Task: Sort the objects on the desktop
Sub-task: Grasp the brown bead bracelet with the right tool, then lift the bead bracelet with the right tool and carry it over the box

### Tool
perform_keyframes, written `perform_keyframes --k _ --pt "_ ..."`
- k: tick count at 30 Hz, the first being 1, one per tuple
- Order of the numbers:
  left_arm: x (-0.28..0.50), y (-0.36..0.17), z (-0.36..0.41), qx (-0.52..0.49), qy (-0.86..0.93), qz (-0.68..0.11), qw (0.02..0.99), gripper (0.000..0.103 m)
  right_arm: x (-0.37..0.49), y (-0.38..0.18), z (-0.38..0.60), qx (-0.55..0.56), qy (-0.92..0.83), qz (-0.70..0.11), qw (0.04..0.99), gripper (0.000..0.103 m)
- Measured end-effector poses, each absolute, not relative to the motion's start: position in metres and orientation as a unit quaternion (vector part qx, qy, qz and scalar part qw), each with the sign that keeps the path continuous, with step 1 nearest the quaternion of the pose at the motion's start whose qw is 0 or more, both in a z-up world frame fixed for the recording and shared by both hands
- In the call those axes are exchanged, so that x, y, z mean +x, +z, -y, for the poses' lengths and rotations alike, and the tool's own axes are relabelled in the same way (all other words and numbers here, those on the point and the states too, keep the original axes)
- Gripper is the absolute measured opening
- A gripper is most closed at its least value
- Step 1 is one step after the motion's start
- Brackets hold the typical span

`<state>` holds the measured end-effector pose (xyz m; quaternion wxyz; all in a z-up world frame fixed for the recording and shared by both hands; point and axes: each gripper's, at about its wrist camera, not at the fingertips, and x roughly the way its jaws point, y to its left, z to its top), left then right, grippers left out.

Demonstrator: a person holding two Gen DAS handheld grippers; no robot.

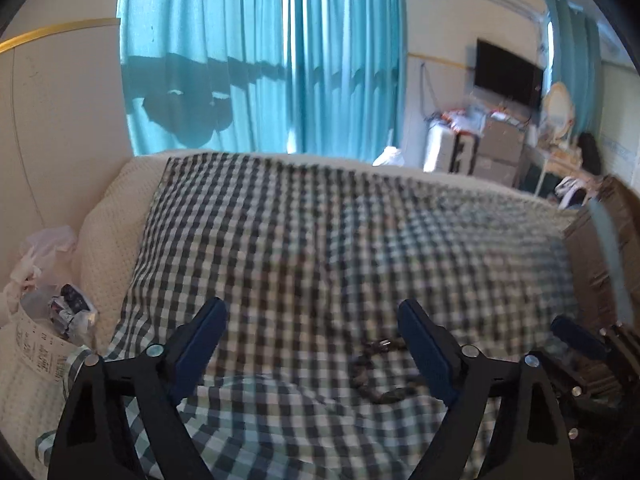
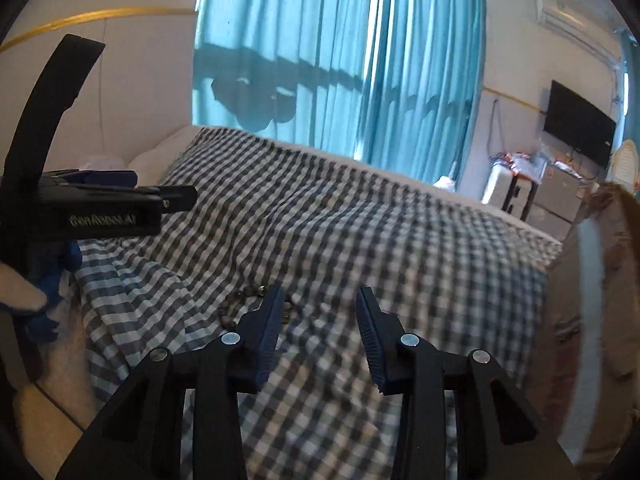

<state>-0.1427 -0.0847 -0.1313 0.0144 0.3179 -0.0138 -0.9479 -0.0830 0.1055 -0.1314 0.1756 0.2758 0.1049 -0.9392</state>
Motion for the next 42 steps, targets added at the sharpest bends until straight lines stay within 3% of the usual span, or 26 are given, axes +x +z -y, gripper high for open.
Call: perform_keyframes --k 3,9,13,21,32,42 --pt "-0.154 -0.151 0.093 0.347 -0.937 0.009 0.037 0.086 -0.103 -0.152 -0.090 0.305 -0.927 -0.119 0.183 0.026" --pt "-0.164 -0.167 0.109 0.373 -0.927 -0.033 0.031 0.086 -0.129 -0.184 -0.072 0.348 -0.907 -0.108 0.212 0.025" --pt "-0.170 -0.174 0.108 0.391 -0.919 -0.035 0.028 0.086 -0.148 -0.206 -0.065 0.391 -0.889 -0.096 0.221 0.014" --pt "-0.179 -0.187 0.108 0.418 -0.907 -0.039 0.037 0.086 -0.177 -0.231 -0.081 0.440 -0.861 0.004 0.255 0.014" --pt "-0.173 -0.177 0.108 0.413 -0.909 -0.057 0.019 0.086 -0.129 -0.197 -0.080 0.353 -0.911 -0.053 0.207 0.011" --pt "-0.153 -0.131 0.096 0.377 -0.924 -0.061 -0.008 0.086 -0.100 -0.143 -0.110 0.296 -0.936 -0.042 0.185 0.011"
